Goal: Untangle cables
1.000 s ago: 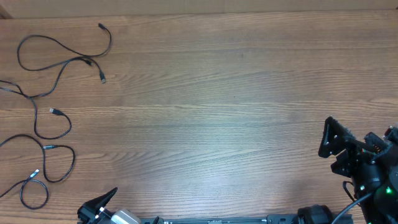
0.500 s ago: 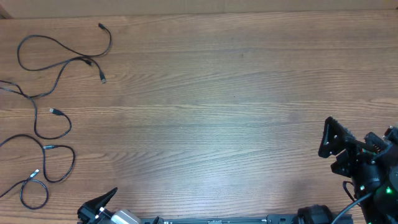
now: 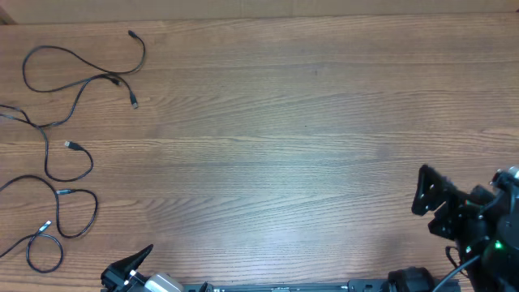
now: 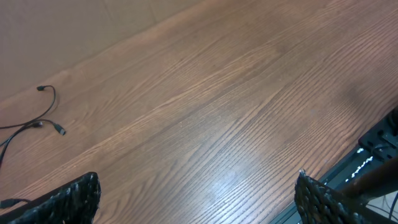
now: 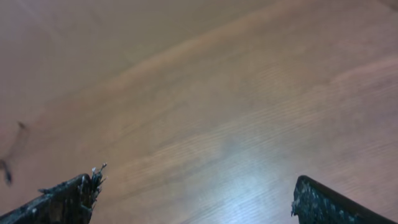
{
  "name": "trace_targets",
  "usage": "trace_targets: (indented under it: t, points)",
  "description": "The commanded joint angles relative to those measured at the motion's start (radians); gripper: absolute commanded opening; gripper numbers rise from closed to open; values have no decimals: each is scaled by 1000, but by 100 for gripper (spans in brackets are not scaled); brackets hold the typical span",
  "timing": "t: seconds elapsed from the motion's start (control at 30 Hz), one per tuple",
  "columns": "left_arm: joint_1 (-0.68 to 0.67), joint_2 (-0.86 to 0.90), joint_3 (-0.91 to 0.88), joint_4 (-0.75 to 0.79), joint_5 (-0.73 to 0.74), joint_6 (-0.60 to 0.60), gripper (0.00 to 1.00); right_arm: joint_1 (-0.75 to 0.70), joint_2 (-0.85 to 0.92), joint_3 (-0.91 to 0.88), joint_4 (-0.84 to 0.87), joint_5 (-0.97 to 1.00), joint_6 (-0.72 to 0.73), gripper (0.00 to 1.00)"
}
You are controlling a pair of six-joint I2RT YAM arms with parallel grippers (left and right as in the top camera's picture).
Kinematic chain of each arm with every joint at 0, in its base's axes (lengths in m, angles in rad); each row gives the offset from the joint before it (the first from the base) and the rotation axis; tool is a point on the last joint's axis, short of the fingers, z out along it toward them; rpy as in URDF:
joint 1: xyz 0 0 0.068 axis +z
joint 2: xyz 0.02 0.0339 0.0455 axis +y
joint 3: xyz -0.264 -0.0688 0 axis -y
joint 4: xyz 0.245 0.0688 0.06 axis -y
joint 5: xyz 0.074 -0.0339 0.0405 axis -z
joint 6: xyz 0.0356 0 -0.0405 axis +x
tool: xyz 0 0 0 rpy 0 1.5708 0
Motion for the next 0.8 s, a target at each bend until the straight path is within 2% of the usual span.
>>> trace_targets:
  t: [0.0,0.13,0.27,0.53,0.77]
  points:
    - [-4,-6,13,-2,11,-3,100,0,-3,-16,-6,23,-4,100]
    - [-4,-6,13,-2,11,-3,100,0,-5,-70,29,24,-4,100]
    - [-4,-6,13,-2,11,-3,100,0,-48,-210,172,24,-5,100]
    - [-4,-6,13,-2,11,-3,100,-3,-236,-495,420,-6,-13,100]
    - [-4,-6,13,-2,11,-3,100,-3,-372,-678,591,-108,-109,100]
